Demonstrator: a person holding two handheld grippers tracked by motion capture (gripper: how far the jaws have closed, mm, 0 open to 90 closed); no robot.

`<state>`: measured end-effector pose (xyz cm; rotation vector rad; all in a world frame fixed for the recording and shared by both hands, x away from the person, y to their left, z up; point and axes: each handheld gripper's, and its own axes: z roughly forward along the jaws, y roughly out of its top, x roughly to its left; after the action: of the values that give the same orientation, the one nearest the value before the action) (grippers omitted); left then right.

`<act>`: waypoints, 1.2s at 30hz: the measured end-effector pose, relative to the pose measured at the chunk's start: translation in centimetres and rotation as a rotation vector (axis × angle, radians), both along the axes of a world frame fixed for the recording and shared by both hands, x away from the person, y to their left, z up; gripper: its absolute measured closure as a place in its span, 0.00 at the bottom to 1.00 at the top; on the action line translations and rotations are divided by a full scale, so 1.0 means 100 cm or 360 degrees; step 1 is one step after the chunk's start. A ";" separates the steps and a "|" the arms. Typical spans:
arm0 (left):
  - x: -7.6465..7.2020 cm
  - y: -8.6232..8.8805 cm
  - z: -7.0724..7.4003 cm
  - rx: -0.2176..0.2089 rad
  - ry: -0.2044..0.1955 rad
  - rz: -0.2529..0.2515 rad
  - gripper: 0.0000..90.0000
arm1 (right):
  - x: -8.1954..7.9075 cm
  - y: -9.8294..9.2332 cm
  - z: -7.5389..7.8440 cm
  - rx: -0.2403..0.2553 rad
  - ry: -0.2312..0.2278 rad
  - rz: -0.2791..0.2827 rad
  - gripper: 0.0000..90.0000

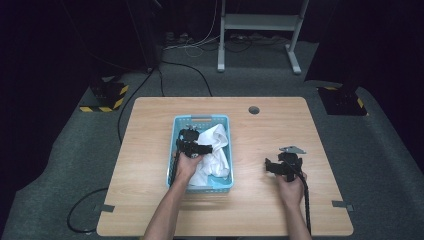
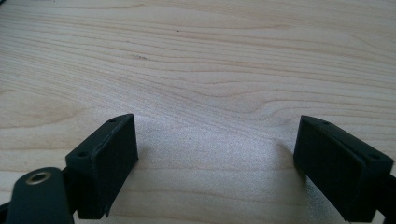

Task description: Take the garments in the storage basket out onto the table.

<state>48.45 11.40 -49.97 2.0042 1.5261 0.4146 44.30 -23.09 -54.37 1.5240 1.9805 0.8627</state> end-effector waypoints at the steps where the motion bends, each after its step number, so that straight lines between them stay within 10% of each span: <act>1: 0.000 -0.001 0.000 0.0010 0.0001 -0.0006 0.22 | 0.000 0.000 0.000 0.0000 0.0000 0.0000 0.15; 15: 0.001 0.004 0.000 -0.0071 0.0085 -0.0054 0.88 | 0.000 0.000 0.000 -0.0001 0.0001 0.0001 0.14; 36: -0.014 0.014 0.058 -0.0289 -0.0230 -0.0152 0.92 | 0.000 0.000 0.000 -0.0001 0.0001 0.0001 0.14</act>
<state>47.06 12.84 -44.16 1.8562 1.3253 0.3602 44.30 -23.08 -54.37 1.5233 1.9818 0.8621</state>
